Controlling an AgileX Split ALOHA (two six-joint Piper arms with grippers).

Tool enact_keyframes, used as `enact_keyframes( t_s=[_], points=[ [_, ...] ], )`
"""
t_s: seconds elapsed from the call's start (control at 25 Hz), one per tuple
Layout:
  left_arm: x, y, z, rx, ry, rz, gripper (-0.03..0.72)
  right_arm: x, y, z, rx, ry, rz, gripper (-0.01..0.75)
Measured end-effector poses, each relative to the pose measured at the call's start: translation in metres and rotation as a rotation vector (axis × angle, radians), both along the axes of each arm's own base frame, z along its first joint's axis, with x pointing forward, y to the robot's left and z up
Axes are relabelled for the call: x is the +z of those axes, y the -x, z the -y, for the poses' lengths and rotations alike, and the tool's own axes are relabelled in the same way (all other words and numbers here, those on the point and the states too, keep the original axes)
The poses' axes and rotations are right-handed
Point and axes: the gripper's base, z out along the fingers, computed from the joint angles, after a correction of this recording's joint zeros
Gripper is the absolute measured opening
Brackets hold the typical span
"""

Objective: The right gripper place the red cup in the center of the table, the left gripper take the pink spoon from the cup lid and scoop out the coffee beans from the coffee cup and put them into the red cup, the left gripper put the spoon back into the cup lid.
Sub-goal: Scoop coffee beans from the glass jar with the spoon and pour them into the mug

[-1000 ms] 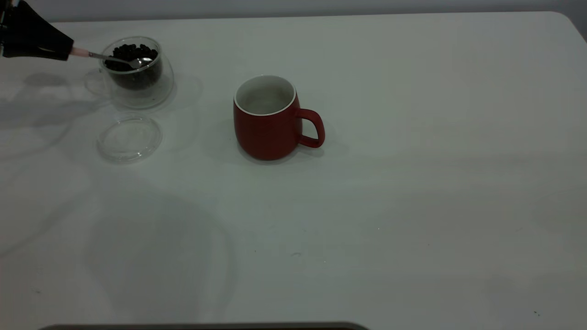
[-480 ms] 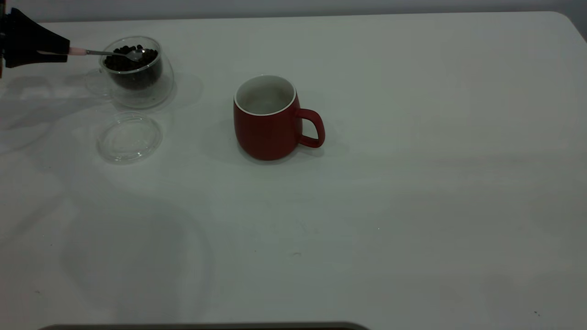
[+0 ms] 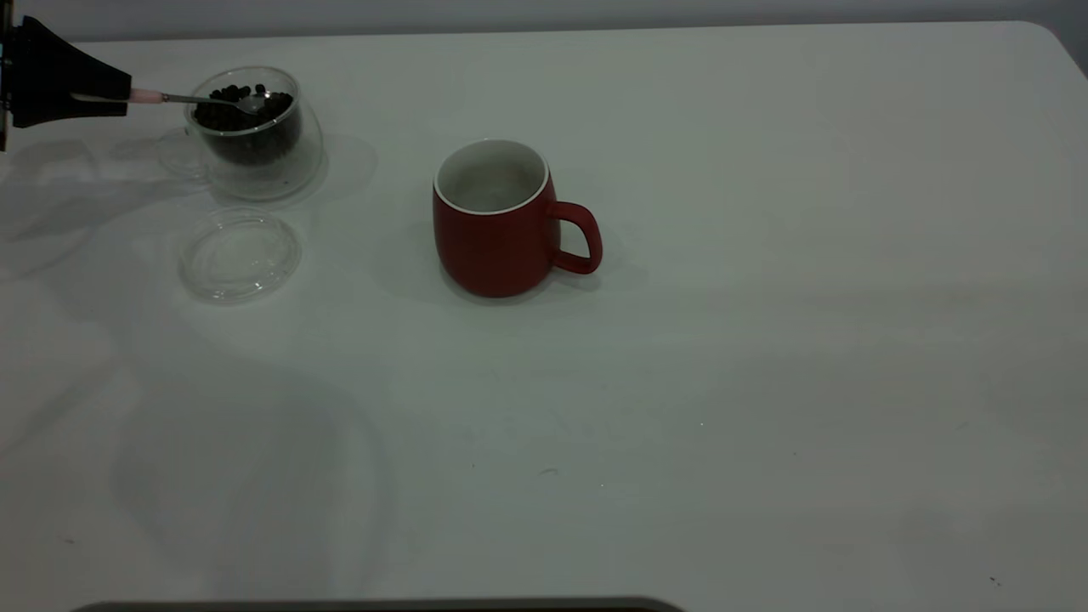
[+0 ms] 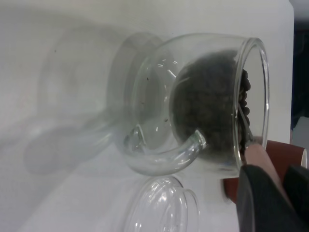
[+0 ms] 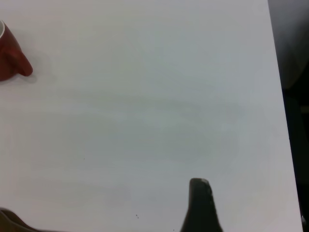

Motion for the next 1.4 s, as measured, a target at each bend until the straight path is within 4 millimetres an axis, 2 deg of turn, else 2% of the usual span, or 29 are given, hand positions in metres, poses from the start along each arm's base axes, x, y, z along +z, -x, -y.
enact_keyframes(
  t_s=[0.24, 0.56, 0.92, 1.4],
  points=[
    [0.000, -0.001, 0.004, -0.002, 0.004, -0.010, 0.124, 0.000, 0.000, 0.000, 0.000, 0.000, 0.000, 0.591],
    [0.020, 0.006, 0.011, -0.014, -0.001, -0.004, 0.124, 0.000, 0.000, 0.000, 0.000, 0.000, 0.000, 0.591],
    [0.010, 0.015, 0.014, -0.015, 0.018, -0.045, 0.124, 0.000, 0.000, 0.000, 0.000, 0.000, 0.000, 0.591],
    [0.013, 0.018, 0.006, 0.011, 0.021, -0.057, 0.124, 0.000, 0.000, 0.000, 0.000, 0.000, 0.000, 0.591]
  ],
)
